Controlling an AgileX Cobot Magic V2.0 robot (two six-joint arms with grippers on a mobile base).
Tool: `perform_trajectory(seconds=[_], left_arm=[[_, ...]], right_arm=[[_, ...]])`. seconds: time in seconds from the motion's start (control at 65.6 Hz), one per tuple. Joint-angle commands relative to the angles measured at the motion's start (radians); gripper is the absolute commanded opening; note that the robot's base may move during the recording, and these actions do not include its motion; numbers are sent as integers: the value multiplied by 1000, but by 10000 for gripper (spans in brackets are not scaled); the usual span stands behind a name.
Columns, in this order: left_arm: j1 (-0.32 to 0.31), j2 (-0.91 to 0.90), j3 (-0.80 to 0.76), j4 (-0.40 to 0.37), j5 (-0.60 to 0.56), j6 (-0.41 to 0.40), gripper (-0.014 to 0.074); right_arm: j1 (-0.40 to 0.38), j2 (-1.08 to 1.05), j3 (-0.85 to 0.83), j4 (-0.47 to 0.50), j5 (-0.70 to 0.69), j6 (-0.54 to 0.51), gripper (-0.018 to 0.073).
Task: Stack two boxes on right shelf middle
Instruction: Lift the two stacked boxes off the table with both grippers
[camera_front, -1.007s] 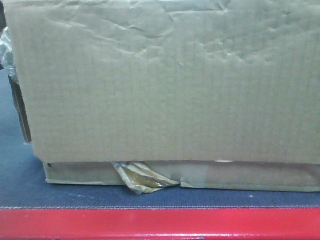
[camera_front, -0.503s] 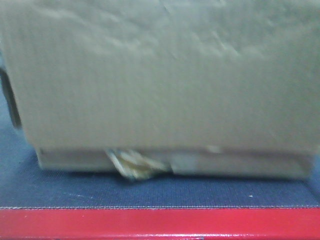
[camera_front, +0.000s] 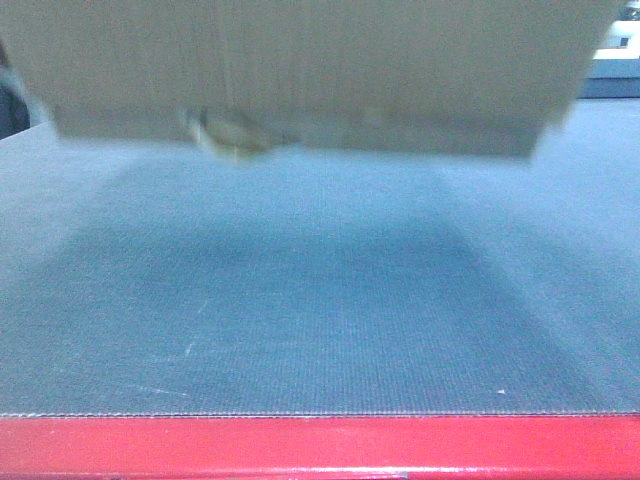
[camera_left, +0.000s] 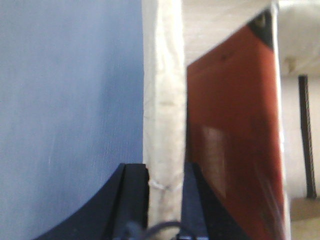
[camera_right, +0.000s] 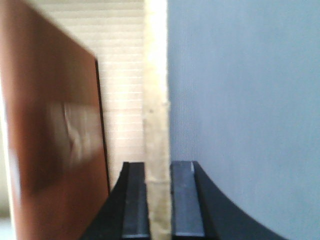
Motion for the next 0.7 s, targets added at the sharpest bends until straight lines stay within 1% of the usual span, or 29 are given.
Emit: perform_trajectory(seconds=[0.0, 0.122, 0.198, 0.275, 0.336, 0.381, 0.686], left_arm=[[2, -28, -14, 62, -49, -11, -111], [2, -28, -14, 116, -48, -11, -111], [2, -28, -14, 129, -59, -13, -111], [2, -28, -14, 148, -64, -49, -111], [2, -28, -14, 163, -72, -94, -111], [5, -28, -14, 168, -74, -109, -111], [5, -28, -10, 168, -74, -109, -111]], right_arm=[[-4, -15, -41, -101, -47, 6, -154], [-4, -15, -50, -155, -67, 6, -154], [-4, -15, -50, -160, -67, 6, -154], [-4, -15, -50, -159, -76, 6, -154], [-4, -15, -50, -159, -84, 6, -154], [-4, -15, -50, -159, -84, 6, -154], [-4, -15, -50, -159, -90, 6, -154]])
